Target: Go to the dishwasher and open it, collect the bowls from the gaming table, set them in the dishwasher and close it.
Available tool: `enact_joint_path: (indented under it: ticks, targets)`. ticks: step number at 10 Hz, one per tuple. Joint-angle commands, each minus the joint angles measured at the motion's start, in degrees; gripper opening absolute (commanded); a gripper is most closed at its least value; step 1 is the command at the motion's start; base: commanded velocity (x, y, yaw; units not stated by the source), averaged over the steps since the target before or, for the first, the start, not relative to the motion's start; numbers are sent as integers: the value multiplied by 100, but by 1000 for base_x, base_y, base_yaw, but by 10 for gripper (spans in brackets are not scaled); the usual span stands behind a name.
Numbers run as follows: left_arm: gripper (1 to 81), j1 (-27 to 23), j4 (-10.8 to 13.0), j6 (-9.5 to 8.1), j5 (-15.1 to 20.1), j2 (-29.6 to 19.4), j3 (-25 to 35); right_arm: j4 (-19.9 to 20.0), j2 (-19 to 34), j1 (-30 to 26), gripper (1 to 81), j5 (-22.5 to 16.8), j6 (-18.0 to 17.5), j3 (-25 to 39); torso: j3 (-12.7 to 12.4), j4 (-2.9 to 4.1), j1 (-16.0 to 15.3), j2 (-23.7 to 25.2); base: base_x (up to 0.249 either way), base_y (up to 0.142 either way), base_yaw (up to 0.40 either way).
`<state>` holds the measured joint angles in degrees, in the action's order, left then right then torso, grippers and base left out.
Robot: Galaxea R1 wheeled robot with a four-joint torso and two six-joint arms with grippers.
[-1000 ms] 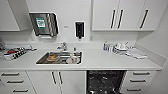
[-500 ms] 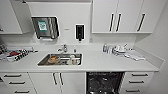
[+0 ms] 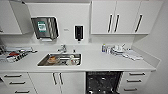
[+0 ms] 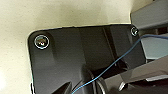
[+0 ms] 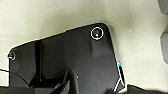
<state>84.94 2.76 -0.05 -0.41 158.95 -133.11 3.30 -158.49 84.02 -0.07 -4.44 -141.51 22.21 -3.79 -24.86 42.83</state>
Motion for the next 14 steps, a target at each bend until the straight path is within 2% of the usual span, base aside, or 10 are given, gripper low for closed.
enact_joint_path:
  ticks: [1,3,7,10,11,12,13,14]
  targets:
    - [811,-210,50,22,331,-91,48,-260,-230,-91,811,-362,206,-228,2,0,358,-558,0,0,0]
    - [811,-202,50,22,340,-47,-14,-366,-247,-91,811,-353,224,-218,-52,-2,588,-910,0,0,0]
    - [811,-131,50,31,375,391,-839,-374,-282,-91,811,-353,224,-324,-57,-2,1145,-1771,0,0,0]
    - [811,-122,50,31,375,524,-1103,-383,-335,-91,811,-353,224,-376,-57,-2,1556,-2407,0,0,0]
    - [811,-114,50,31,375,524,-1103,-383,-344,-91,811,-353,224,-411,-324,-2,1699,-2626,0,0,0]
    - [811,-114,50,31,375,524,-1103,-374,-353,-91,811,-344,224,-420,-494,-2,1449,-2241,0,0,0]
    - [811,-122,58,31,375,533,-1103,-374,-361,-91,811,-345,215,-455,-618,-123,1491,-2308,0,0,0]
    - [811,-114,50,31,375,533,-1103,-374,-370,-91,811,-353,216,-481,-757,-144,1523,-2370,0,0,0]
